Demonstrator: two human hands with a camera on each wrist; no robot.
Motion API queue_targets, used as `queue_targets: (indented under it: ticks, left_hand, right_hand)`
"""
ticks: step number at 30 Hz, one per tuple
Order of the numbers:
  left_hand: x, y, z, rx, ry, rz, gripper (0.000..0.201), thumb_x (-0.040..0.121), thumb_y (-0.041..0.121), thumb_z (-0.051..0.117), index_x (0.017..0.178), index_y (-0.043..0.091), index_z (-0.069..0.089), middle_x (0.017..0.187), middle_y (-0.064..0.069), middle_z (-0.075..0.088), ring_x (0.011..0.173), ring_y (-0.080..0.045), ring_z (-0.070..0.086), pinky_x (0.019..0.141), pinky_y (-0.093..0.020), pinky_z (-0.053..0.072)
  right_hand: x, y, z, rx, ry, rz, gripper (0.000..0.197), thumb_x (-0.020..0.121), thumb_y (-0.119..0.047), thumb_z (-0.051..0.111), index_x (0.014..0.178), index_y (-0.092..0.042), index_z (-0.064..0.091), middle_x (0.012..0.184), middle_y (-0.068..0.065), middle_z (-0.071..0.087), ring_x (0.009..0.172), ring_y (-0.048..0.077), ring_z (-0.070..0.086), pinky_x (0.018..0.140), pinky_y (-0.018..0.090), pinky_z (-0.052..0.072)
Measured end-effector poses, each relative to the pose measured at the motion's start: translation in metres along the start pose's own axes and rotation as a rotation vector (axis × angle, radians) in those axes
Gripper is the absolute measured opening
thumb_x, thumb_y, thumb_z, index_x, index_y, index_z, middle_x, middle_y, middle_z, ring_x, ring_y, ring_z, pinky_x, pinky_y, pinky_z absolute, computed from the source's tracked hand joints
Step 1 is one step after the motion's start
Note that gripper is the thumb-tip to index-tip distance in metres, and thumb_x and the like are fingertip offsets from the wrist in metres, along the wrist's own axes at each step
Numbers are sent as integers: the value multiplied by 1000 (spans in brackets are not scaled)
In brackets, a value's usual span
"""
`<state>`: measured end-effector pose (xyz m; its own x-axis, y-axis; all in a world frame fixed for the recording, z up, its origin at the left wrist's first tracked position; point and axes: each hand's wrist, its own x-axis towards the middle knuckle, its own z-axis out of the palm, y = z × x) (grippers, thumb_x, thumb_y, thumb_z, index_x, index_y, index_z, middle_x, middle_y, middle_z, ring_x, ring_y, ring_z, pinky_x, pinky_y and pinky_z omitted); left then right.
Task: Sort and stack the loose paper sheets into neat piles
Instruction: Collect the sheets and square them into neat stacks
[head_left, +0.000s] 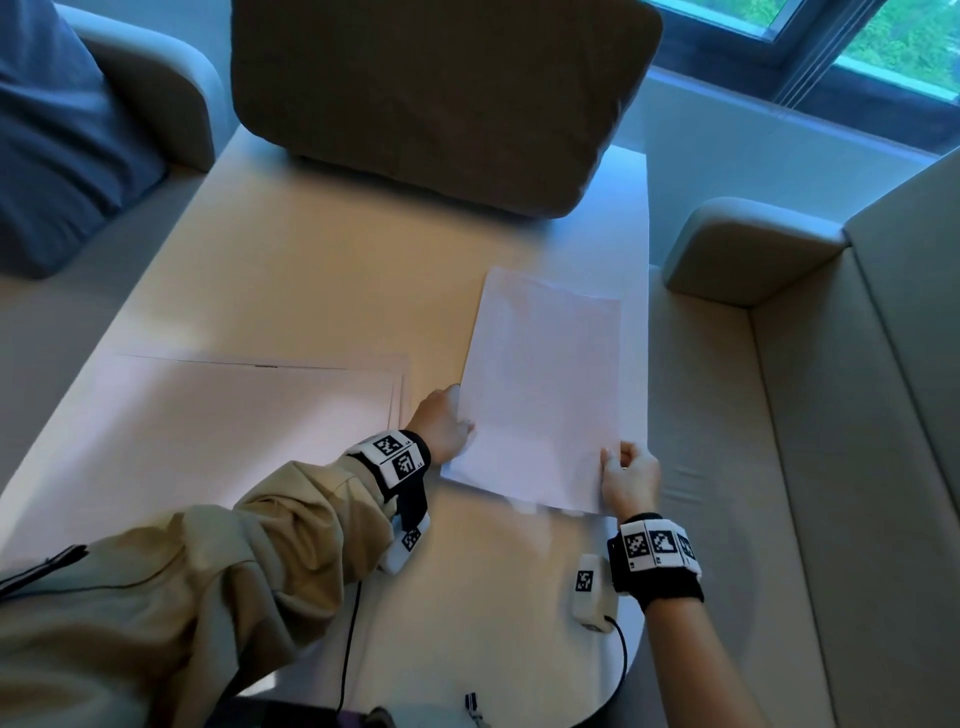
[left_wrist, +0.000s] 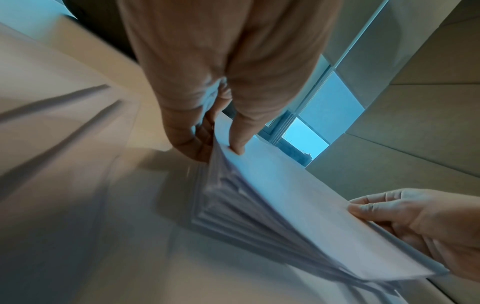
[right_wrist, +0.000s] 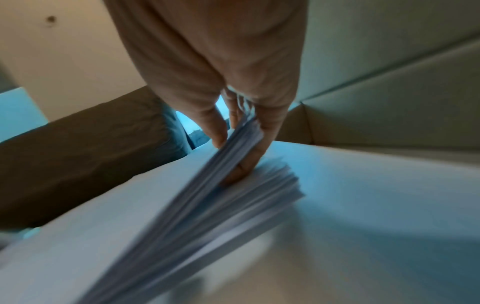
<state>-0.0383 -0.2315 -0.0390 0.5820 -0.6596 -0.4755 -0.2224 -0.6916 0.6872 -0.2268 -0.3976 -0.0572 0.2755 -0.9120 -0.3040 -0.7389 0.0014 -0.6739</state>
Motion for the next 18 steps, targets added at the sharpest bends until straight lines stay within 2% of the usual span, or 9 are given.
queue_targets:
  ticks: [3, 6, 10, 13, 15, 17, 18]
  left_hand:
    - [-3, 0, -1, 17, -6, -1, 26, 90, 13, 52, 111, 0, 48, 116, -20, 49, 105, -33, 49, 86, -30, 38]
    - [-7, 0, -2, -6, -2, 5, 16, 90, 11, 50, 103, 3, 47, 111, -20, 46, 102, -31, 46, 81, -26, 33]
    - [-13, 0, 0, -66, 32, 18, 25, 94, 11, 45, 116, -1, 45, 122, -19, 42, 120, -29, 39, 93, -27, 33]
    - [-19, 4, 3, -127, 34, -3, 22, 98, 17, 39, 110, -1, 42, 117, -26, 50, 110, -38, 49, 89, -35, 38]
    - [-23, 9, 5, -167, 27, -18, 33, 100, 19, 38, 126, 0, 38, 128, -25, 49, 119, -38, 47, 97, -35, 36]
    - [-27, 13, 8, -180, 31, -10, 50, 99, 21, 41, 143, 3, 24, 142, -20, 41, 130, -33, 40, 102, -29, 32]
    - [-28, 13, 9, -170, 49, 15, 58, 97, 24, 46, 145, 5, 20, 145, -16, 38, 133, -30, 38, 103, -27, 31]
  right_hand:
    - [-6, -4, -4, -102, 13, -11, 24, 92, -15, 58, 111, -2, 62, 108, 15, 66, 103, 32, 60, 90, 34, 44]
    - [-8, -4, -3, -144, -8, -21, 29, 90, -15, 59, 115, -2, 61, 114, 17, 63, 106, 33, 58, 92, 33, 43]
    - [-10, -4, 0, -152, 60, -25, 35, 92, -13, 55, 123, 3, 55, 123, 25, 53, 110, 38, 54, 96, 35, 39]
    - [-14, -9, 0, -134, 72, -40, 26, 94, -10, 48, 114, 5, 57, 120, 23, 60, 110, 37, 55, 91, 33, 40]
    - [-16, -12, 2, -119, 71, -60, 26, 95, -10, 48, 113, 4, 58, 117, 22, 63, 107, 37, 57, 88, 33, 41]
    - [-16, -12, 3, -109, 55, -65, 33, 94, -15, 52, 124, -2, 57, 123, 19, 62, 113, 34, 56, 94, 32, 41]
    - [-16, -12, 1, -97, 37, -59, 37, 93, -18, 55, 128, -5, 56, 126, 17, 61, 116, 32, 56, 96, 31, 40]
